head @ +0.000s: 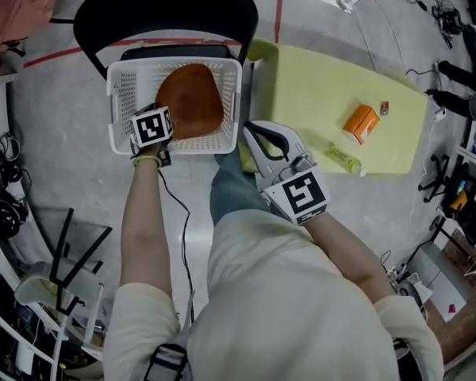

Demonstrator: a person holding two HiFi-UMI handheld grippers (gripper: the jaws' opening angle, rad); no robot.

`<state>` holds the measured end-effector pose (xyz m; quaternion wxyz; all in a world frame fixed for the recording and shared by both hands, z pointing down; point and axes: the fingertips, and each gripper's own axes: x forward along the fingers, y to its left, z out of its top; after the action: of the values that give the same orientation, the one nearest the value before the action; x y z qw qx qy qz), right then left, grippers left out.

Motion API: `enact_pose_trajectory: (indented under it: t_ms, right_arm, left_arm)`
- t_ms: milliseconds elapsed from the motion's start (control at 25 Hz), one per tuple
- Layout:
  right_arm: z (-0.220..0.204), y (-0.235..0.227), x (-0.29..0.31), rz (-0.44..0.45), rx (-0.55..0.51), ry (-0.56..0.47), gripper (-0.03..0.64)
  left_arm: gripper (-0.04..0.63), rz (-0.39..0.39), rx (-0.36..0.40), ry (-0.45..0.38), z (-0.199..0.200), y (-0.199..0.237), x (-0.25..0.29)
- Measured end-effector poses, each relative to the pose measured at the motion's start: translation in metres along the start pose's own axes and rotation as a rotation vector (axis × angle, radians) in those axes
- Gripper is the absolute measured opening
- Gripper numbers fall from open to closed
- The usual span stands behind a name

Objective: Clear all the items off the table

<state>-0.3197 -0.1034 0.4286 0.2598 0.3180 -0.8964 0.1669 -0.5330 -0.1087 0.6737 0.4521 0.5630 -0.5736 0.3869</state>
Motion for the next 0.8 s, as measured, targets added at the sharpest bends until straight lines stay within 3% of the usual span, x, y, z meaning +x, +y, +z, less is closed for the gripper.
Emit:
enact_pose_trajectory:
  t_ms: [280, 480, 640, 800]
  right_arm:
    - [-0.009, -0.002, -0.002, -0.006, 0.011, 0.022, -0.006]
    - [-0.013, -0.002, -0.003, 0.003, 0.017, 0.029, -0.006]
    - [-0.011, -0.002, -0.003, 0.011, 0.014, 0.017, -0.006]
    - [-0.007, 0.001, -0.004, 0.02, 0.01, 0.0, -0.006]
  left_arm:
    - [0.026, -0.001, 0.07, 0.073, 0.002, 0.0, 0.03]
    - [0.033, 0.008, 0.027, 0.077, 0.002, 0.003, 0.034]
    - [0.175, 0.012, -0.027, 0.059, 0.0, 0.004, 0.03]
    - [0.198, 0.021, -0.064, 0.003, 0.005, 0.008, 0.015]
